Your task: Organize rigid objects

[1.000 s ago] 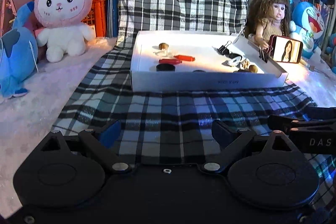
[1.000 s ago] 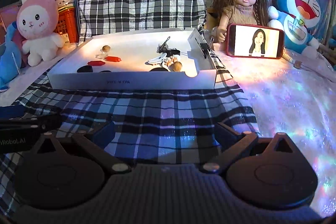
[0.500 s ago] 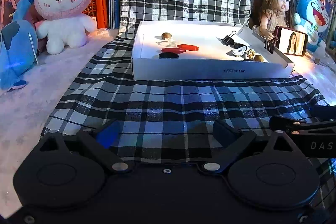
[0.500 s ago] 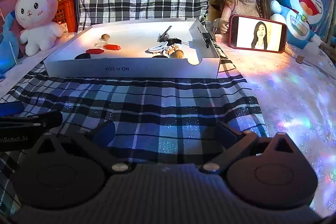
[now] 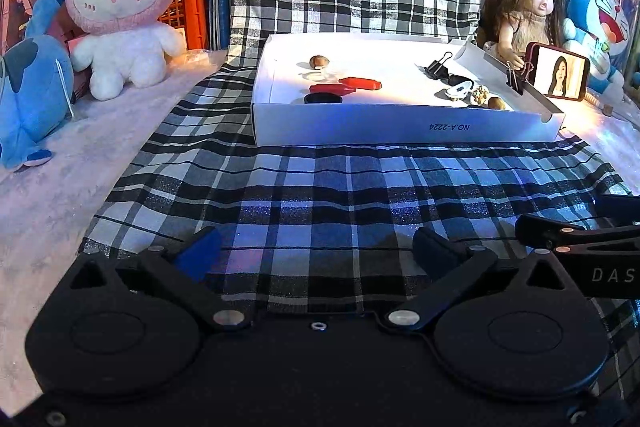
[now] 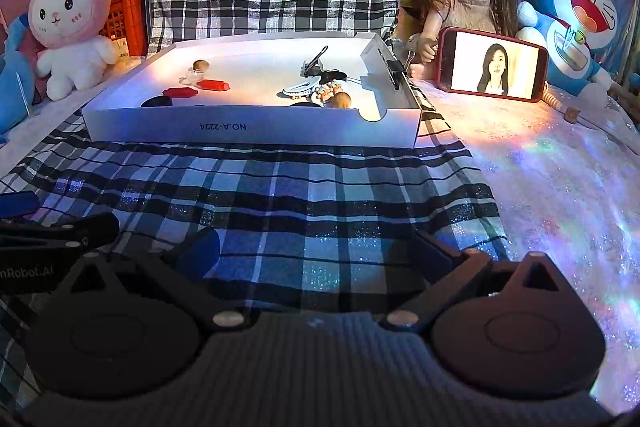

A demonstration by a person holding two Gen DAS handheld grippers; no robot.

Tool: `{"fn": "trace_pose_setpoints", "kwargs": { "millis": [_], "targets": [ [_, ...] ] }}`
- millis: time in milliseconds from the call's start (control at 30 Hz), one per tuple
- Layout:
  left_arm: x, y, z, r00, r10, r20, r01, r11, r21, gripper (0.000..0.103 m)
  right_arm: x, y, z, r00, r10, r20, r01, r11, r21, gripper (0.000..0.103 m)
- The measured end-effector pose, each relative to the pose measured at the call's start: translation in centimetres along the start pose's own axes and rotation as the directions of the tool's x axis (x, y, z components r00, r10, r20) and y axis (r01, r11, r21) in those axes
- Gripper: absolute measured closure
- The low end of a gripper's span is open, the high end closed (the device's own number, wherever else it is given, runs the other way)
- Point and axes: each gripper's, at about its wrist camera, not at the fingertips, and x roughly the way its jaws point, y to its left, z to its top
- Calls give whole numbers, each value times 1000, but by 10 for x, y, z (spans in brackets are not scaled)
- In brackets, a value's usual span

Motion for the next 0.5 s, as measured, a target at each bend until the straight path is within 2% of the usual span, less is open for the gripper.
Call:
{"fn": "trace_pose_setpoints", "kwargs": {
  "millis": [500],
  "targets": [
    [2,0,0,1000,0,-1,0,1000,0,0,0,0,0,1000,0,0,0,1000,0,0]
  ]
}}
